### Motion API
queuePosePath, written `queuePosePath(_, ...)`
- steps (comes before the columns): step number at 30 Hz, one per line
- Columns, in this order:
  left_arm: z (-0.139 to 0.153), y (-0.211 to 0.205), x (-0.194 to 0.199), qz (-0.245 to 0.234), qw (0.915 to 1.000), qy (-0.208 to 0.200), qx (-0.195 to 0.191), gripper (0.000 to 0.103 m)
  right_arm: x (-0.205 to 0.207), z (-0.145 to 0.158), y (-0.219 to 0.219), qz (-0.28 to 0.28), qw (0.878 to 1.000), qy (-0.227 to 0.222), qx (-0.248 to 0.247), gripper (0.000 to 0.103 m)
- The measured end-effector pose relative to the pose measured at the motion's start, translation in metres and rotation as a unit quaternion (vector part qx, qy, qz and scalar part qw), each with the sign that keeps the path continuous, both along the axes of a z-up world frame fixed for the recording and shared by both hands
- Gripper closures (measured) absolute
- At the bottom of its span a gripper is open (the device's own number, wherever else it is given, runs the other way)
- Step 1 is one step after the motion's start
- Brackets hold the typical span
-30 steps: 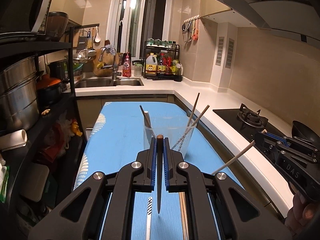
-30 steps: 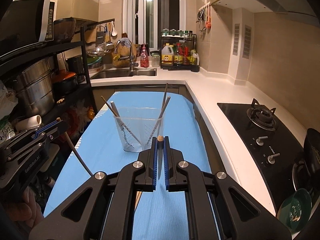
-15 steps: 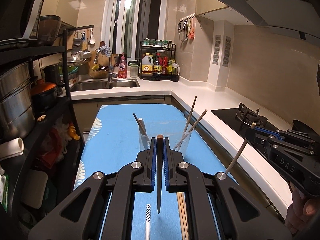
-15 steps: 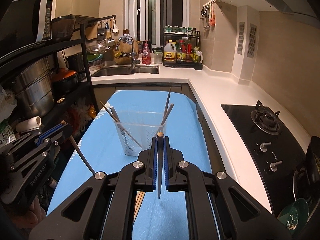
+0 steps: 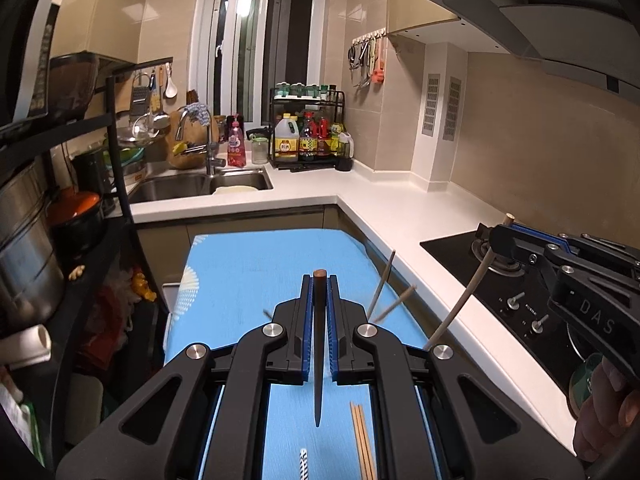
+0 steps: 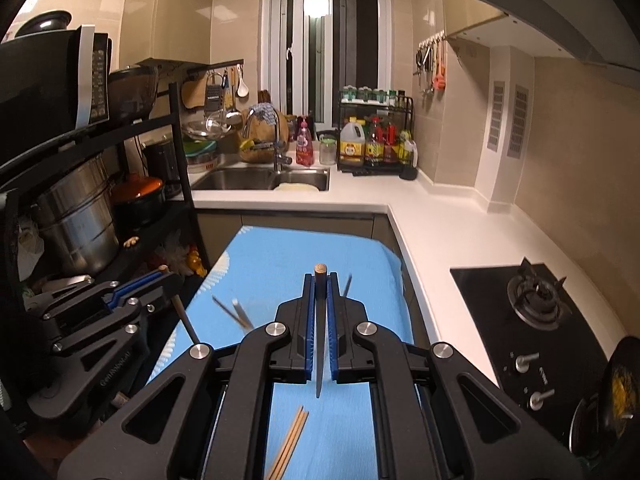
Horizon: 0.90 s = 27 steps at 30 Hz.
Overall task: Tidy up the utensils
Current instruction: 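Carry both held chopsticks over the clear container, then open both tools to drop the chopsticks into the container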
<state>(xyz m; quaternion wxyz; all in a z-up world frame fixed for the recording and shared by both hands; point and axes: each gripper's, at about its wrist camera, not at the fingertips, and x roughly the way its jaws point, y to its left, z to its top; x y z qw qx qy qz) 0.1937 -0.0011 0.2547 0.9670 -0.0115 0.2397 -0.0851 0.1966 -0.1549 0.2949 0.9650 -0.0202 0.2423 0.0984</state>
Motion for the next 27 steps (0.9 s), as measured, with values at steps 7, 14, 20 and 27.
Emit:
queuePosePath(7, 0.031, -0.001, 0.041, -0.001, 0.9999, -0.012, -0.012, 0.096, 0.036, 0.03, 0.008, 0.007, 1.0, -0.017, 0.01, 0.097)
queuePosePath(14, 0.038, 0.001, 0.075, 0.004, 0.9992, -0.023, -0.031, 0.096, 0.069, 0.017, 0.016, 0.004, 1.0, -0.013, -0.002, 0.097)
queuePosePath(20, 0.013, 0.0, 0.103, 0.003, 0.9994, -0.023, -0.026, 0.096, 0.092, -0.015, 0.015, 0.007, 1.0, 0.0, 0.004, 0.097)
queuePosePath(27, 0.01, 0.006, 0.117, -0.008, 0.998, -0.031, -0.055, 0.096, 0.109, -0.035, 0.013, 0.003, 1.0, 0.008, 0.006, 0.097)
